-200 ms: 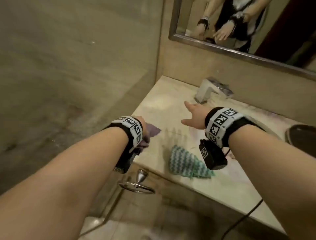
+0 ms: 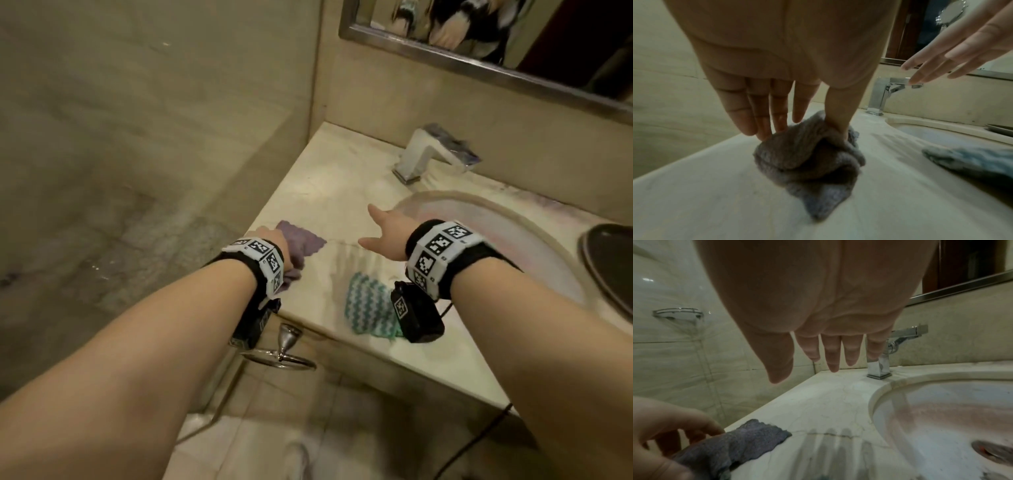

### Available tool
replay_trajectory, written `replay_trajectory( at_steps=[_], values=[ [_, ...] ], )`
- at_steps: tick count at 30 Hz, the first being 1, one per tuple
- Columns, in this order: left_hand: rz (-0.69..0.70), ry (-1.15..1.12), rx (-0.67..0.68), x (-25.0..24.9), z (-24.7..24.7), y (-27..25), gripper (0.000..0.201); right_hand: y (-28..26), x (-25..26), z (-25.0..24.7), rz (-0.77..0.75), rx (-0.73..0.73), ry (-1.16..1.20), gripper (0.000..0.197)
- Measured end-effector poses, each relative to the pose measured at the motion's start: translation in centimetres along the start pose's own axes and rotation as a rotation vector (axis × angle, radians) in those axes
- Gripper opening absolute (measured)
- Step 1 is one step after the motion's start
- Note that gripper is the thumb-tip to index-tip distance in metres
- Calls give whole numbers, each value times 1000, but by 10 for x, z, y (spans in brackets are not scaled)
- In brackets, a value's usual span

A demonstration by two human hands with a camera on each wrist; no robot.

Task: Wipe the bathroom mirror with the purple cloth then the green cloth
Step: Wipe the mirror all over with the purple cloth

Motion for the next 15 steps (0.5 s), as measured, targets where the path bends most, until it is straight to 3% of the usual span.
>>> replay_trajectory(
  at_steps=[3, 6, 8, 11, 15],
  values=[
    [-28, 86, -68, 9, 3, 19, 49, 2, 7, 7, 0, -36, 61, 69],
    [6, 94, -80, 6, 2, 22, 36, 5, 8, 13, -7, -77, 141, 66],
    [38, -22, -146, 1, -10, 17, 27, 6, 6, 16, -18, -131, 260, 62],
    [180, -211, -257, -19, -31, 4, 25, -1, -4, 23, -24, -187, 534, 56],
    [444, -461, -265, -75, -54, -32, 28, -23, -30, 31, -40, -239, 951, 48]
  ],
)
Point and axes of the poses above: each hand's wrist, its own y-axis towards the middle knuckle, its own z-axis out of the palm, x = y × z, the point moved 8 cm from there along y, towards the middle knuckle, and after that the axes turned 6 degrees about -z, right-handed, at the moved point
